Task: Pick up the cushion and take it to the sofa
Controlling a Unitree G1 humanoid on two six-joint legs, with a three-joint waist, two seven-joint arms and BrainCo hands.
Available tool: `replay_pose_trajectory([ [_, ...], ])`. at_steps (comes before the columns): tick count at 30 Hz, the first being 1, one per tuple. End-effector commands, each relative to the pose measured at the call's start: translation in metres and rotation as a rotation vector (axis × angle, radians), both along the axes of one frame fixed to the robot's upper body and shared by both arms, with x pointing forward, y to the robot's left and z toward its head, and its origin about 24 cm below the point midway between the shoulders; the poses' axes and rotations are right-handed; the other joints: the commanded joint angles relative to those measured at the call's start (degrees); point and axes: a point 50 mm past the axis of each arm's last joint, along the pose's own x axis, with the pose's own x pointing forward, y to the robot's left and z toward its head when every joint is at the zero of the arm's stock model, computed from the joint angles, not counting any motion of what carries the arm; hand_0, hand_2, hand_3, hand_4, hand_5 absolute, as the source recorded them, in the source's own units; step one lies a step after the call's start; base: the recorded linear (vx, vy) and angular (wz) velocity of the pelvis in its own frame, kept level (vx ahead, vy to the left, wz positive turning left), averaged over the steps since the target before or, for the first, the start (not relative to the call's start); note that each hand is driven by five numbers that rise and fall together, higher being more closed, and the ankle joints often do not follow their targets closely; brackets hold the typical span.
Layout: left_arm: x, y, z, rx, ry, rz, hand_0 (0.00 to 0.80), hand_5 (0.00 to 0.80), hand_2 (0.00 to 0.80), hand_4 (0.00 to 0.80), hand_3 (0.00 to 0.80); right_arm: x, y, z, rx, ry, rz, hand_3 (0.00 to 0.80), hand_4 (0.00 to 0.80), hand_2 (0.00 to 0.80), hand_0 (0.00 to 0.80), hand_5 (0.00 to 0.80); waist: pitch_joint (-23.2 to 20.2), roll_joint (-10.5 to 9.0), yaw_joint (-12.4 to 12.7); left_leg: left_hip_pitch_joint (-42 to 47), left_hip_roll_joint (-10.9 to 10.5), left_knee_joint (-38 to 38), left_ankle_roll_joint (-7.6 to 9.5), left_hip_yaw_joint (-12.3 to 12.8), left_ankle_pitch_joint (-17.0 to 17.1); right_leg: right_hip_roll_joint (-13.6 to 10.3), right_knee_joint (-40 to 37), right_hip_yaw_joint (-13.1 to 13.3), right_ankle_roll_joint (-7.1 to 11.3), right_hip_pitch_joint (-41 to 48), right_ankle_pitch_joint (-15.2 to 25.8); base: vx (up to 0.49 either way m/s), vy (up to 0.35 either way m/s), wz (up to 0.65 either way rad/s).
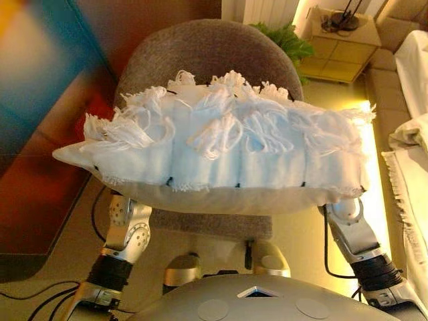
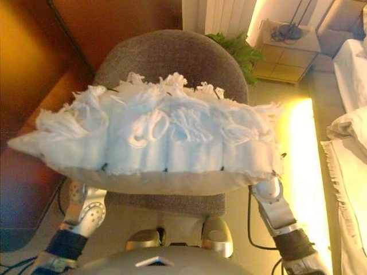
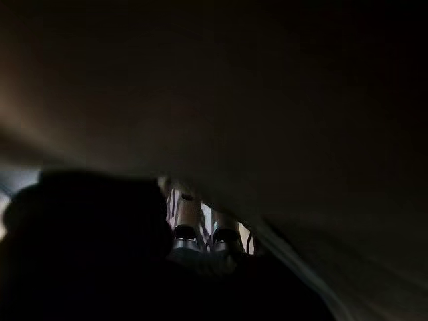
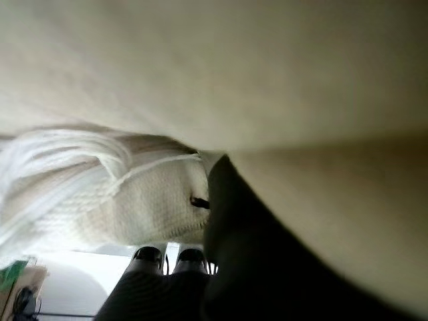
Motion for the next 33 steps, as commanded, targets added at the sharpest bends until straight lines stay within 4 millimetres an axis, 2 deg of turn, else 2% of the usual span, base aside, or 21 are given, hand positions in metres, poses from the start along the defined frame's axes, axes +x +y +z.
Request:
replay_pose_trajectory([
  [1,-0.012,-0.032,0.033,-0.008,-0.222,-0.185,0.800,0.800,0.800,0.800,0.800,-0.002,0.028,0.035,0.055,-0.191,0.206,0.800,0.800,0.800,0.800,0.800,-3.98,-2.38,0.16,-4.60,3.35,25.92,-0.23,4.49,12.29,-2.32,2.15,0.02,0.53,0.98,-6.58,0.288,-0.302,-0.26],
  [2,-0.011,-0.033,0.029,-0.021,-0.209,-0.182,0.800,0.800,0.800,0.800,0.800,-0.001,0.029,0.031,0.047,-0.182,0.207,0.800,0.800,0.800,0.800,0.800,-3.39,-2.82,0.64,-8.24,3.11,29.80,0.44,5.06,11.01,-2.41,2.05,-0.81,-0.15,2.75,-6.99,0.232,-0.222,-0.27],
  [3,-0.010,-0.035,0.028,-0.028,-0.200,-0.186,0.800,0.800,0.800,0.800,0.800,-0.001,0.029,0.028,0.043,-0.175,0.201,0.800,0.800,0.800,0.800,0.800,-2.89,-3.03,0.91,-10.47,3.27,29.60,0.78,6.14,10.35,-2.23,1.94,-1.48,-0.44,4.04,-7.50,0.228,-0.141,-0.22],
  [5,-0.011,-0.039,0.025,-0.026,-0.202,-0.202,0.800,0.800,0.800,0.800,0.800,0.000,0.032,0.026,0.043,-0.169,0.198,0.800,0.800,0.800,0.800,0.800,-1.40,-3.42,2.10,-11.94,0.53,23.32,1.65,6.18,8.32,-2.70,1.01,-2.82,0.47,7.00,-8.34,0.234,-0.034,-0.09],
  [6,-0.012,-0.040,0.027,-0.012,-0.220,-0.202,0.800,0.800,0.800,0.800,0.800,-0.001,0.033,0.026,0.052,-0.168,0.205,0.800,0.800,0.800,0.800,0.800,-0.94,-3.15,2.60,-11.81,-0.85,15.71,1.44,5.83,8.85,-2.49,0.03,-3.16,1.21,8.29,-8.80,0.218,0.045,0.01],
  [8,-0.011,-0.040,0.031,-0.006,-0.229,-0.198,0.800,0.800,0.800,0.800,0.800,-0.001,0.033,0.025,0.050,-0.157,0.206,0.800,0.800,0.800,0.800,0.800,-0.07,-2.81,2.99,-12.09,-1.63,9.10,0.58,5.97,10.91,-2.23,-1.57,-3.31,1.56,10.29,-9.04,0.198,0.078,0.07],
  [9,-0.008,-0.040,0.032,-0.022,-0.215,-0.192,0.800,0.800,0.800,0.800,0.800,0.000,0.032,0.023,0.041,-0.148,0.204,0.800,0.800,0.800,0.800,0.800,0.31,-2.50,3.33,-12.82,-2.46,4.10,0.01,5.10,12.35,-1.97,-2.67,-3.37,1.82,11.65,-9.24,0.185,0.096,0.20],
  [11,-0.005,-0.042,0.033,-0.041,-0.201,-0.189,0.800,0.800,0.800,0.800,0.800,0.000,0.034,0.024,0.038,-0.140,0.211,0.800,0.800,0.800,0.800,0.800,0.92,-2.25,4.11,-14.28,-3.37,0.70,-0.66,2.40,14.59,-1.66,-3.43,-2.84,1.78,13.37,-10.00,0.175,0.103,0.21],
  [13,-0.006,-0.043,0.031,-0.042,-0.200,-0.188,0.800,0.800,0.800,0.800,0.800,0.001,0.035,0.024,0.031,-0.138,0.216,0.800,0.800,0.800,0.800,0.800,1.08,-2.30,4.65,-15.65,-3.50,1.19,-0.99,1.07,15.47,-1.59,-3.33,-2.61,1.56,13.87,-10.68,0.105,0.083,-0.13],
  [14,-0.005,-0.044,0.031,-0.043,-0.203,-0.180,0.800,0.800,0.800,0.800,0.800,0.003,0.037,0.026,0.028,-0.136,0.230,0.800,0.800,0.800,0.800,0.800,0.92,-2.45,5.08,-15.25,-3.78,1.13,-0.71,-0.30,13.81,-2.02,-3.16,-2.53,1.57,13.71,-11.17,0.105,0.112,-0.25],
  [17,-0.002,-0.041,0.031,-0.084,-0.174,-0.150,0.800,0.800,0.800,0.800,0.800,0.006,0.039,0.023,0.013,-0.101,0.262,0.800,0.800,0.800,0.800,0.800,-0.16,-2.25,4.90,-11.26,-3.37,-5.20,-0.05,1.27,9.84,-2.52,-2.33,-3.17,2.16,13.39,-11.91,0.145,0.144,-0.24],
  [20,0.005,-0.042,0.023,-0.137,-0.098,-0.119,0.800,0.800,0.800,0.800,0.800,0.006,0.038,0.015,0.004,-0.041,0.274,0.800,0.800,0.800,0.800,0.800,-1.61,-2.61,4.46,-8.59,-3.12,-7.41,0.50,1.78,8.42,-2.44,-1.94,-3.46,2.27,13.76,-12.48,0.195,0.109,0.07],
  [23,0.006,-0.046,0.017,-0.141,-0.056,-0.087,0.800,0.800,0.800,0.800,0.800,0.008,0.039,0.012,0.021,-0.012,0.280,0.800,0.800,0.800,0.800,0.800,-2.14,-3.37,4.99,-8.02,-3.19,-7.45,0.84,1.73,7.62,-2.50,-1.84,-3.83,2.40,13.85,-12.71,0.163,0.061,0.24],
  [29,0.007,-0.042,0.003,-0.070,0.056,-0.047,0.800,0.800,0.800,0.800,0.800,0.018,0.043,0.002,0.142,0.057,0.255,0.800,0.800,0.800,0.800,0.800,-1.78,-5.66,8.13,-6.71,-3.90,-10.47,1.60,0.58,7.36,-2.75,-3.25,-5.80,3.32,14.37,-12.28,0.134,0.009,0.08],
  [33,0.003,-0.041,-0.004,-0.029,0.107,-0.070,0.800,0.800,0.800,0.800,0.800,0.019,0.050,-0.011,0.225,0.111,0.248,0.800,0.800,0.800,0.800,0.800,-2.00,-5.68,9.39,-5.15,-4.23,-12.86,2.13,0.04,7.61,-2.91,-4.22,-7.20,3.81,15.02,-11.98,0.151,0.007,0.32],
])
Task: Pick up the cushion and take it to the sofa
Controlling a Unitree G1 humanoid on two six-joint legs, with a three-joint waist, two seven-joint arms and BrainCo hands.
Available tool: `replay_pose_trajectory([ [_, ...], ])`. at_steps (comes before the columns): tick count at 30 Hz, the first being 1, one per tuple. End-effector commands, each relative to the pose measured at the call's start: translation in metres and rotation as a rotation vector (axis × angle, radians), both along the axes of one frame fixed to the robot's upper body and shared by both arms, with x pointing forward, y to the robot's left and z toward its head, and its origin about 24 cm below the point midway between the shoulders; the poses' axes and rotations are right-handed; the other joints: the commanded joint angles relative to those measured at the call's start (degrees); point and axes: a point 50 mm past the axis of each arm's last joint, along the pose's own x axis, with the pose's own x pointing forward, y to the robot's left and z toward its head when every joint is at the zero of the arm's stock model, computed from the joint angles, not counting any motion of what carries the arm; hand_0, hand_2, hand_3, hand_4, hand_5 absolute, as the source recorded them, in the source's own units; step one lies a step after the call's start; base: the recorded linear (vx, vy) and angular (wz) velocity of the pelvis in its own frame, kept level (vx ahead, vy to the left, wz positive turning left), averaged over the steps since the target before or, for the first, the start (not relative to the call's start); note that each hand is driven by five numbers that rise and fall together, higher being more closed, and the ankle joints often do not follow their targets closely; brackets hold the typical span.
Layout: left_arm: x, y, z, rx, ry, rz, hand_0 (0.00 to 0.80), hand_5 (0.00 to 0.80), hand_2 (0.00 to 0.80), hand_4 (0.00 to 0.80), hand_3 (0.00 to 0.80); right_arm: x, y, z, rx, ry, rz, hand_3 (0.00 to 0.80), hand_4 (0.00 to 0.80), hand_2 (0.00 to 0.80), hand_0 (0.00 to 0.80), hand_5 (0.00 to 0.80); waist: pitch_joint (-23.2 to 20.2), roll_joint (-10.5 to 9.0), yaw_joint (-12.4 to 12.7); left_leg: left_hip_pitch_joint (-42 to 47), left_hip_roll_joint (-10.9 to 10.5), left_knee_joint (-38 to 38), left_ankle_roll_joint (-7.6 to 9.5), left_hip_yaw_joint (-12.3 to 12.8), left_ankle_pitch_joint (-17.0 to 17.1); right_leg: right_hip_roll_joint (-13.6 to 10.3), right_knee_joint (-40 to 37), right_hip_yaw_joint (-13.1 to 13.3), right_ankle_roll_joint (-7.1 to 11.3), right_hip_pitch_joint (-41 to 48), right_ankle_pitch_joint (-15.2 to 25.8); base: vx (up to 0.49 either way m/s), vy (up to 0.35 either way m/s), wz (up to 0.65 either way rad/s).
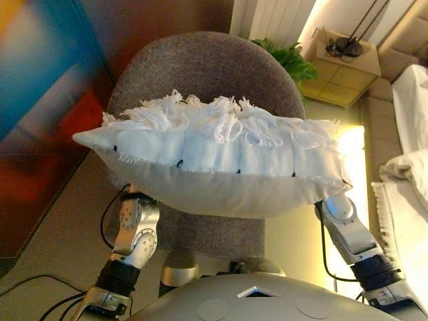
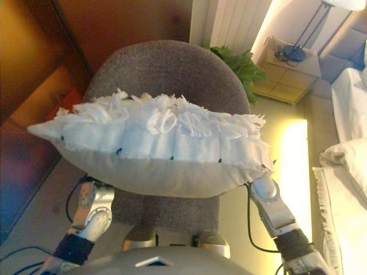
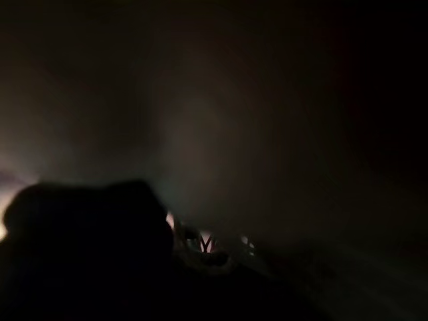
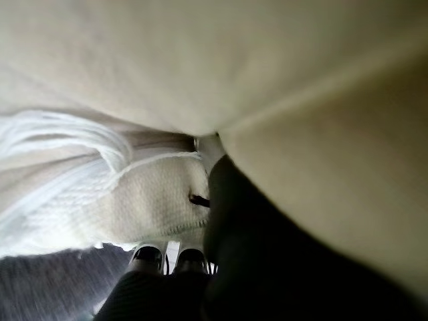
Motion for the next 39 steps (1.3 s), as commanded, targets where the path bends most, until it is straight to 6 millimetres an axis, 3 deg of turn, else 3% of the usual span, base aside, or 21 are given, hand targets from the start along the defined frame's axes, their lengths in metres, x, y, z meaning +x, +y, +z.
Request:
replay_pose_trajectory([
  [1,0.006,-0.038,0.026,0.057,-0.143,-0.196,0.800,0.800,0.800,0.800,0.800,0.016,0.046,0.044,0.171,-0.221,0.154,0.800,0.800,0.800,0.800,0.800,-0.54,-0.56,2.83,2.35,1.11,0.53,0.10,0.06,-8.69,-1.64,0.16,-2.62,2.44,2.51,-5.08,0.139,0.010,0.21],
  [6,0.016,-0.044,0.021,0.080,-0.109,-0.227,0.800,0.800,0.800,0.800,0.800,0.033,0.060,0.034,0.169,-0.172,0.108,0.800,0.800,0.800,0.800,0.800,-0.24,0.55,3.49,1.53,0.73,0.04,0.17,-0.36,-8.28,-2.02,0.17,-3.33,2.60,1.70,-4.77,0.084,0.025,0.11],
  [10,0.039,-0.057,0.021,0.172,-0.096,-0.244,0.800,0.800,0.800,0.800,0.800,0.064,0.073,0.030,0.180,-0.111,0.071,0.800,0.800,0.800,0.800,0.800,0.76,1.05,3.94,0.61,0.47,0.21,0.14,-0.92,-8.04,-2.23,0.43,-3.51,2.84,0.95,-4.22,0.077,0.008,0.14],
  [15,0.083,-0.074,0.026,0.248,-0.019,-0.176,0.800,0.800,0.800,0.800,0.800,0.111,0.090,0.049,0.209,-0.025,0.063,0.800,0.800,0.800,0.800,0.800,1.72,0.92,4.19,-1.12,0.30,0.01,-0.08,-1.31,-7.74,-2.47,0.16,-3.59,3.38,-0.65,-3.40,0.028,-0.006,0.10],
  [20,0.126,-0.094,0.051,0.286,-0.012,-0.135,0.800,0.800,0.800,0.800,0.800,0.152,0.091,0.075,0.256,0.026,0.030,0.800,0.800,0.800,0.800,0.800,5.04,0.98,3.55,-5.50,0.32,0.22,-0.28,-0.81,-7.26,-3.00,0.16,-3.09,4.06,-5.34,-2.30,-0.159,0.017,0.01],
  [26,0.155,-0.094,0.082,0.349,-0.026,-0.091,0.800,0.800,0.800,0.800,0.800,0.171,0.077,0.094,0.228,0.040,-0.008,0.800,0.800,0.800,0.800,0.800,8.28,2.40,1.43,-8.44,-0.23,-0.03,-0.16,0.09,-6.42,-3.51,0.21,-2.15,4.04,-9.53,-0.99,-0.099,0.092,0.01],
  [31,0.173,-0.092,0.087,0.425,0.095,-0.112,0.800,0.800,0.800,0.800,0.800,0.183,0.064,0.098,0.250,0.154,-0.068,0.800,0.800,0.800,0.800,0.800,10.15,4.07,-0.19,-10.06,-0.86,-0.03,-0.43,1.02,-5.67,-4.22,1.17,-1.14,4.00,-12.38,-0.70,-0.055,0.124,0.01],
  [36,0.188,-0.073,0.100,0.397,0.173,-0.027,0.800,0.800,0.800,0.800,0.800,0.190,0.048,0.100,0.275,0.307,-0.166,0.800,0.800,0.800,0.800,0.800,11.61,6.22,-1.94,-11.24,-1.72,-0.03,-0.68,2.48,-5.04,-4.99,2.42,-0.04,4.15,-15.18,-0.64,-0.037,0.155,-0.01],
  [39,0.191,-0.077,0.101,0.412,0.237,-0.092,0.800,0.800,0.800,0.800,0.800,0.191,0.042,0.100,0.320,0.377,-0.215,0.800,0.800,0.800,0.800,0.800,12.49,7.30,-2.50,-11.82,-1.94,-0.03,-0.77,3.01,-4.79,-5.23,3.07,0.26,4.14,-16.34,-0.64,-0.031,0.100,-0.03],
])
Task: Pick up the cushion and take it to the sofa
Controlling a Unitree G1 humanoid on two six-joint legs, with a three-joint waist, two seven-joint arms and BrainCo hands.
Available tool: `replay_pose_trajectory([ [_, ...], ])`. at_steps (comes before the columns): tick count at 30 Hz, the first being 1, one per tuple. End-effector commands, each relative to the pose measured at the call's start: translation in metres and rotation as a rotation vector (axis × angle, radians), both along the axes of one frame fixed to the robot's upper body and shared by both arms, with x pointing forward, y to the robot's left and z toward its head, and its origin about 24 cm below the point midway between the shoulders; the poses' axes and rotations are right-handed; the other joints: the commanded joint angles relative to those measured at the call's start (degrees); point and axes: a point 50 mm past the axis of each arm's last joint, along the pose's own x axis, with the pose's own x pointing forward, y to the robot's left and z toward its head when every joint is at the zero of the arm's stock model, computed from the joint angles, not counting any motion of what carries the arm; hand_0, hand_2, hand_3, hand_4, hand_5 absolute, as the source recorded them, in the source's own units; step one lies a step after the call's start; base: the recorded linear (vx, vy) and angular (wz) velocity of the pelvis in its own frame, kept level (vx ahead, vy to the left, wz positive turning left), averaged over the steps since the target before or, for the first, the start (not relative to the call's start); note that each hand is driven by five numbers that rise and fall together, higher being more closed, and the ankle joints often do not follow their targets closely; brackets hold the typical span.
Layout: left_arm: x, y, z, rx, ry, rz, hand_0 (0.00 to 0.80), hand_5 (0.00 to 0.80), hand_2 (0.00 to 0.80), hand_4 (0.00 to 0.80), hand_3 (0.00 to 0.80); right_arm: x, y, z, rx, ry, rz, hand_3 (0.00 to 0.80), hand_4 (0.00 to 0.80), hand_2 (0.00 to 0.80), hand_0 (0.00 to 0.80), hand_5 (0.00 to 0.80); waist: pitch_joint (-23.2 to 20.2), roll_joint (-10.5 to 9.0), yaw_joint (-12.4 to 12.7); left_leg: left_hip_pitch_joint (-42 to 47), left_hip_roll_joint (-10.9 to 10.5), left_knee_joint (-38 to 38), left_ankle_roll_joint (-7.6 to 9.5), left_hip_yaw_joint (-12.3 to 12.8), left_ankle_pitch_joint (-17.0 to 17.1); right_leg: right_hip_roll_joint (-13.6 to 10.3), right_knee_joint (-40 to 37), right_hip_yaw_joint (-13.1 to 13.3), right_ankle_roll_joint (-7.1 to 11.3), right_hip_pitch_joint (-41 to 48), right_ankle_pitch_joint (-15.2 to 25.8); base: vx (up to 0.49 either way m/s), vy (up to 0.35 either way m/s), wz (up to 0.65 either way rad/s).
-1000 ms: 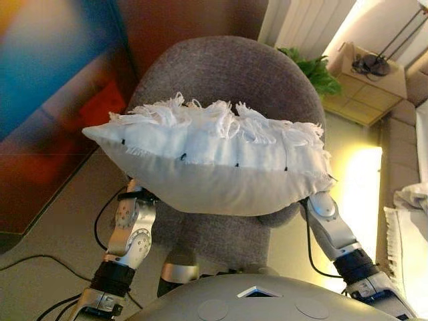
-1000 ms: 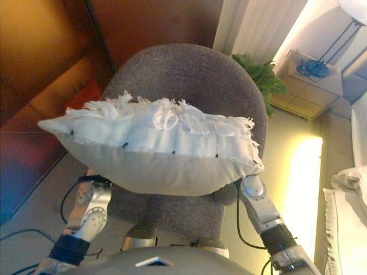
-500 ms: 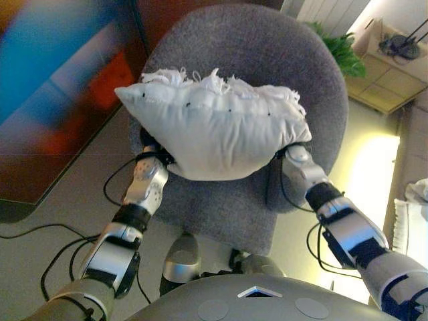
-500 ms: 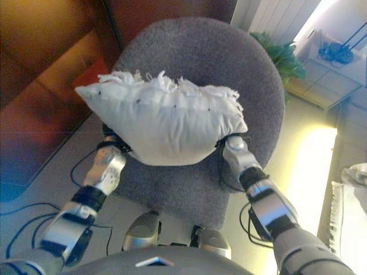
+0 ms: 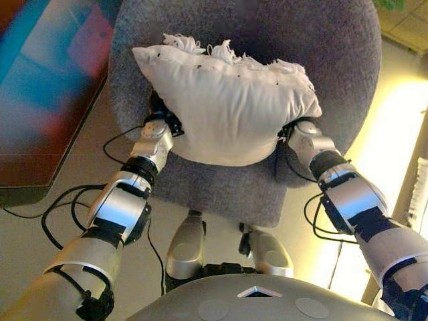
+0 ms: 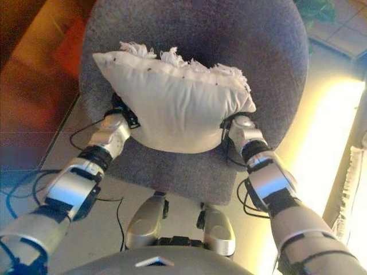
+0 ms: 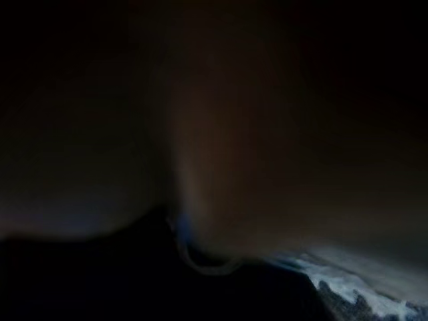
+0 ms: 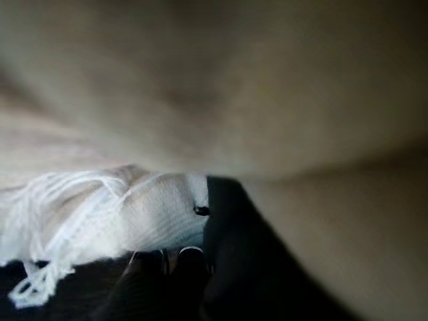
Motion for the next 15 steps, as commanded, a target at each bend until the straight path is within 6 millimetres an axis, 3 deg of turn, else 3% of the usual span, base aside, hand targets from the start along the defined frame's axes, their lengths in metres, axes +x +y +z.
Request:
replay_pose_trajectory([
  [1,0.024,-0.067,0.062,-0.002,-0.084,-0.258,0.800,0.800,0.800,0.800,0.800,0.027,0.035,0.077,0.134,-0.135,0.032,0.800,0.800,0.800,0.800,0.800,0.70,1.04,-0.71,2.64,-1.22,-0.02,-1.83,3.73,-9.39,-4.50,3.18,2.45,3.39,-3.88,-3.73,-0.015,0.060,-0.04],
  [5,0.025,-0.061,0.055,-0.013,-0.001,-0.248,0.800,0.800,0.800,0.800,0.800,0.028,0.035,0.079,0.119,-0.125,0.039,0.800,0.800,0.800,0.800,0.800,1.34,1.43,-1.51,2.50,-1.47,-0.02,-1.78,4.31,-8.98,-4.91,4.18,2.75,3.48,-4.95,-3.47,0.000,0.045,-0.01],
  [6,0.026,-0.059,0.056,-0.028,0.013,-0.240,0.728,0.728,0.728,0.728,0.728,0.028,0.033,0.080,0.101,-0.121,0.033,0.800,0.800,0.800,0.800,0.800,1.38,1.51,-1.70,2.38,-1.57,-0.02,-1.78,4.47,-8.86,-5.04,4.48,2.82,3.50,-5.32,-3.50,0.011,0.053,0.00],
  [7,0.026,-0.058,0.056,-0.030,0.031,-0.244,0.072,0.072,0.072,0.072,0.072,0.028,0.030,0.081,0.089,-0.122,0.032,0.800,0.800,0.800,0.800,0.800,1.37,1.64,-1.94,2.21,-1.62,-0.02,-1.77,4.72,-8.77,-5.12,4.66,2.92,3.51,-5.67,-3.50,0.012,0.049,0.00],
  [8,0.027,-0.058,0.057,-0.035,0.041,-0.246,0.000,0.000,0.000,0.000,0.000,0.029,0.028,0.084,0.084,-0.125,0.035,0.800,0.800,0.800,0.800,0.800,1.35,1.73,-2.13,2.02,-1.64,-0.02,-1.82,4.94,-8.68,-5.18,4.68,3.05,3.56,-5.94,-3.42,0.010,0.045,0.00],
  [9,0.029,-0.054,0.064,-0.038,0.020,-0.228,0.000,0.000,0.000,0.000,0.000,0.030,0.024,0.089,0.080,-0.134,0.035,0.229,0.229,0.229,0.229,0.229,1.36,1.81,-2.36,1.77,-1.67,-0.02,-1.91,5.15,-8.54,-5.21,4.55,3.23,3.62,-6.22,-3.18,0.007,0.034,0.01],
  [10,0.031,-0.047,0.073,-0.048,-0.025,-0.209,0.000,0.000,0.000,0.000,0.000,0.031,0.017,0.094,0.073,-0.155,0.026,0.000,0.000,0.000,0.000,0.000,1.31,1.90,-2.50,1.67,-1.72,-0.02,-1.97,5.29,-8.52,-5.22,4.40,3.36,3.68,-6.35,-3.03,0.008,0.027,0.05],
  [12,0.033,-0.033,0.082,-0.076,-0.070,-0.173,0.000,0.000,0.000,0.000,0.000,0.031,0.000,0.102,0.085,-0.204,-0.023,0.000,0.000,0.000,0.000,0.000,1.27,2.15,-2.62,2.00,-1.80,-0.02,-2.01,5.66,-8.86,-5.26,4.04,3.13,3.70,-5.93,-3.14,0.016,0.008,0.00],
  [15,0.031,-0.002,0.079,-0.117,-0.062,-0.061,0.000,0.000,0.000,0.000,0.000,0.028,-0.034,0.108,0.126,-0.256,-0.148,0.000,0.000,0.000,0.000,0.000,0.82,2.33,-2.35,2.43,-1.84,-0.02,-2.21,5.82,-9.24,-5.36,4.20,2.58,3.84,-5.66,-3.57,0.021,-0.019,-0.09],
])
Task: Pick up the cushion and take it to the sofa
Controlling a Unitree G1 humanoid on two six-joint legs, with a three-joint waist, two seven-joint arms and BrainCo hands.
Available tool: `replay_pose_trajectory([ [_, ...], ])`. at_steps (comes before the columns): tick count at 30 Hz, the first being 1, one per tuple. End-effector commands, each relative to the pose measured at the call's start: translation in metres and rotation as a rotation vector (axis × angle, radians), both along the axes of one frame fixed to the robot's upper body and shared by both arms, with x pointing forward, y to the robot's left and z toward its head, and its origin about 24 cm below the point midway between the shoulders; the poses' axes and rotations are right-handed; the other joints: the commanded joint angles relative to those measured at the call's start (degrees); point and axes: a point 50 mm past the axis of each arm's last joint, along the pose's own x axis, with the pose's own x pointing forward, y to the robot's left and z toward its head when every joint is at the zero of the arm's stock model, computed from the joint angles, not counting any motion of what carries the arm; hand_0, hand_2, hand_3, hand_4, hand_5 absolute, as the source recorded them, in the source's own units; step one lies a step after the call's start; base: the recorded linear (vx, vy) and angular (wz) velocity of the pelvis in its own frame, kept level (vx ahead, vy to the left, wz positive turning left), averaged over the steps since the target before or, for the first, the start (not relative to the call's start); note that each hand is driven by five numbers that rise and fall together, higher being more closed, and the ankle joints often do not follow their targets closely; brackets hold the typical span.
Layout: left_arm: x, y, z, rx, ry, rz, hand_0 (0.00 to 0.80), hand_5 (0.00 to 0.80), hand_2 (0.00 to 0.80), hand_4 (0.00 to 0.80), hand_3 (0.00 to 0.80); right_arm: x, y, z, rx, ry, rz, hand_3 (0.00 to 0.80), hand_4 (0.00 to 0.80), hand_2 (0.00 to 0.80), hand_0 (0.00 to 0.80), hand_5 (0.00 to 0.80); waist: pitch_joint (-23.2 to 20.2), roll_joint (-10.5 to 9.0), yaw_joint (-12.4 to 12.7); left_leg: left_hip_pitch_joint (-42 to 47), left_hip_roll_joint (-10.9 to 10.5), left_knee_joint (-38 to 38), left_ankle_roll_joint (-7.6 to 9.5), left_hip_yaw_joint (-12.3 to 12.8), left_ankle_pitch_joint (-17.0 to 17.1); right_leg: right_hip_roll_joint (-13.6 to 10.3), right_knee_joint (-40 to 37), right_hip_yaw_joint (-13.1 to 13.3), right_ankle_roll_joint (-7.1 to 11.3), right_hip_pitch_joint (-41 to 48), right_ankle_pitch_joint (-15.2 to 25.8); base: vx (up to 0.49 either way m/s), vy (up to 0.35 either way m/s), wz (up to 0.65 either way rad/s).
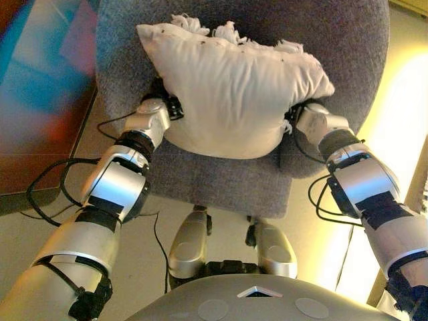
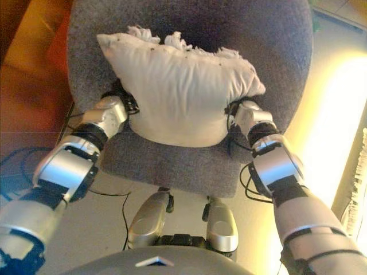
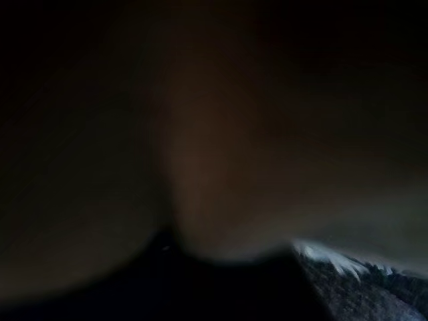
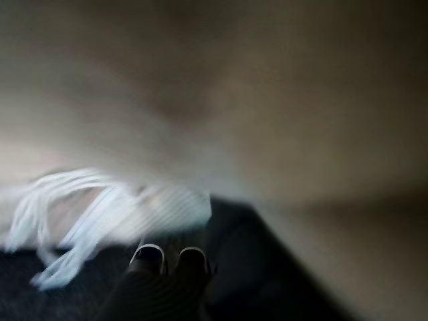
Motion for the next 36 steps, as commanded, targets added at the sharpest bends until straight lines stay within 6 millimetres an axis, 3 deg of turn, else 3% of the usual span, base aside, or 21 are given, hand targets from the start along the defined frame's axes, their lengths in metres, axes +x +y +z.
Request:
replay_pose_trajectory([
  [1,0.016,-0.007,0.048,-0.061,-0.125,-0.003,0.000,0.000,0.000,0.000,0.000,0.017,-0.014,0.078,0.105,-0.273,-0.094,0.000,0.000,0.000,0.000,0.000,-0.39,0.52,-0.49,3.61,-1.42,0.02,-2.59,4.10,-9.60,-4.88,4.32,1.62,3.38,-4.32,-4.04,0.000,0.000,0.00],
  [3,0.008,0.027,0.032,-0.101,-0.057,0.052,0.000,0.000,0.000,0.000,0.000,0.011,-0.045,0.085,0.114,-0.318,-0.195,0.000,0.000,0.000,0.000,0.000,-0.82,0.65,-0.52,3.93,-1.34,0.02,-2.70,4.44,-9.84,-4.95,4.83,1.30,3.32,-4.31,-4.58,0.016,0.001,0.00],
  [5,-0.009,0.059,0.002,-0.100,0.071,0.050,0.000,0.000,0.000,0.000,0.000,-0.001,-0.081,0.088,0.107,-0.351,-0.293,0.000,0.000,0.000,0.000,0.000,-1.40,0.76,-0.63,4.34,-1.30,0.02,-2.74,4.82,-10.07,-5.01,5.29,1.05,3.29,-4.16,-5.08,0.039,0.011,0.00],
  [8,-0.045,0.113,-0.033,-0.082,0.136,0.108,0.000,0.000,0.000,0.000,0.000,-0.038,-0.149,0.086,0.081,-0.386,-0.510,0.000,0.000,0.000,0.000,0.000,-2.10,1.02,-1.07,5.14,-1.25,0.02,-2.56,5.41,-10.63,-4.88,5.00,1.10,3.15,-3.50,-5.38,0.055,0.023,0.03],
  [9,-0.063,0.140,-0.042,-0.074,0.112,0.248,0.000,0.000,0.000,0.000,0.000,-0.061,-0.180,0.075,0.061,-0.392,-0.645,0.000,0.000,0.000,0.000,0.000,-2.44,1.17,-1.26,5.80,-1.30,0.02,-2.47,5.57,-11.17,-4.87,5.13,1.12,3.18,-2.98,-6.03,0.075,0.034,0.01],
  [11,-0.099,0.183,-0.056,-0.070,0.112,0.500,0.000,0.000,0.000,0.000,0.000,-0.103,-0.219,0.041,0.012,-0.341,-0.863,0.000,0.000,0.000,0.000,0.000,-3.21,1.34,-1.42,6.66,-1.37,0.02,-2.31,5.64,-11.71,-4.86,5.39,1.07,3.16,-2.24,-6.75,0.059,0.014,0.11],
  [14,-0.162,0.233,-0.077,0.009,0.195,0.847,0.000,0.000,0.000,0.000,0.000,-0.160,-0.250,-0.003,-0.082,-0.201,-1.123,0.000,0.000,0.000,0.000,0.000,-4.42,1.01,-1.15,7.51,-1.49,0.02,-2.08,5.21,-12.05,-4.72,5.19,0.93,2.99,-1.17,-7.11,0.004,-0.059,0.30],
  [16,-0.203,0.246,-0.099,0.036,0.280,1.000,0.000,0.000,0.000,0.000,0.000,-0.196,-0.256,-0.036,-0.116,-0.090,-1.233,0.000,0.000,0.000,0.000,0.000,-5.05,0.43,-1.17,8.00,-1.28,0.02,-1.96,5.15,-12.33,-4.50,5.04,0.74,2.89,-0.42,-7.37,-0.043,-0.122,0.37],
  [19,-0.262,0.240,-0.144,0.120,0.485,1.105,0.000,0.000,0.000,0.000,0.000,-0.253,-0.249,-0.098,-0.175,0.150,-1.309,0.000,0.000,0.000,0.000,0.000,-6.48,-0.61,-1.37,9.25,-0.89,0.02,-1.79,5.21,-12.66,-3.94,4.82,0.41,2.71,1.10,-7.54,-0.052,-0.143,0.52],
  [21,-0.303,0.223,-0.178,0.142,0.660,1.089,0.000,0.000,0.000,0.000,0.000,-0.301,-0.234,-0.142,-0.221,0.375,-1.291,0.000,0.000,0.000,0.000,0.000,-8.02,-1.19,-1.57,11.05,-0.78,0.02,-1.59,5.28,-13.14,-3.44,4.69,0.34,2.63,3.01,-7.97,0.022,-0.110,0.05],
  [24,-0.346,0.187,-0.216,0.130,0.892,0.995,0.000,0.000,0.000,0.000,0.000,-0.359,-0.191,-0.198,-0.218,0.727,-1.187,0.000,0.000,0.000,0.000,0.000,-10.57,-1.48,-1.67,13.39,-0.58,0.02,-1.11,5.42,-13.48,-2.50,4.26,0.76,2.32,5.42,-7.97,0.064,-0.084,-0.25],
  [26,-0.362,0.155,-0.239,0.093,1.018,0.885,0.000,0.000,0.000,0.000,0.000,-0.388,-0.150,-0.230,-0.143,0.937,-1.062,0.000,0.000,0.000,0.000,0.000,-12.14,-1.59,-1.58,15.14,-0.48,0.02,-0.83,5.35,-13.94,-1.97,4.04,0.99,2.10,7.06,-8.13,0.094,-0.081,-0.34],
  [29,-0.369,0.132,-0.251,0.047,1.092,0.793,0.000,0.000,0.000,0.000,0.000,-0.394,-0.119,-0.247,-0.041,1.048,-0.956,0.000,0.000,0.000,0.000,0.000,-13.41,-1.92,-1.42,17.04,-0.46,0.02,-0.55,5.32,-14.55,-1.50,3.53,1.22,1.86,8.98,-8.30,0.065,-0.090,-0.43],
  [31,-0.376,0.103,-0.265,0.010,1.163,0.630,0.000,0.000,0.000,0.000,0.000,-0.394,-0.086,-0.262,0.057,1.112,-0.782,0.000,0.000,0.000,0.000,0.000,-14.75,-2.51,-1.34,19.02,-0.30,0.02,-0.33,5.39,-15.50,-1.03,3.15,1.62,1.67,11.11,-8.88,0.061,-0.122,-0.43],
  [36,-0.360,0.052,-0.280,-0.018,1.180,0.286,0.000,0.000,0.000,0.000,0.000,-0.368,-0.032,-0.279,0.089,1.097,-0.265,0.000,0.000,0.000,0.000,0.000,-16.35,-3.28,-1.62,20.82,-0.09,0.02,-0.01,5.86,-16.42,-0.34,2.24,2.20,1.15,13.12,-9.05,0.000,-0.085,-0.64],
])
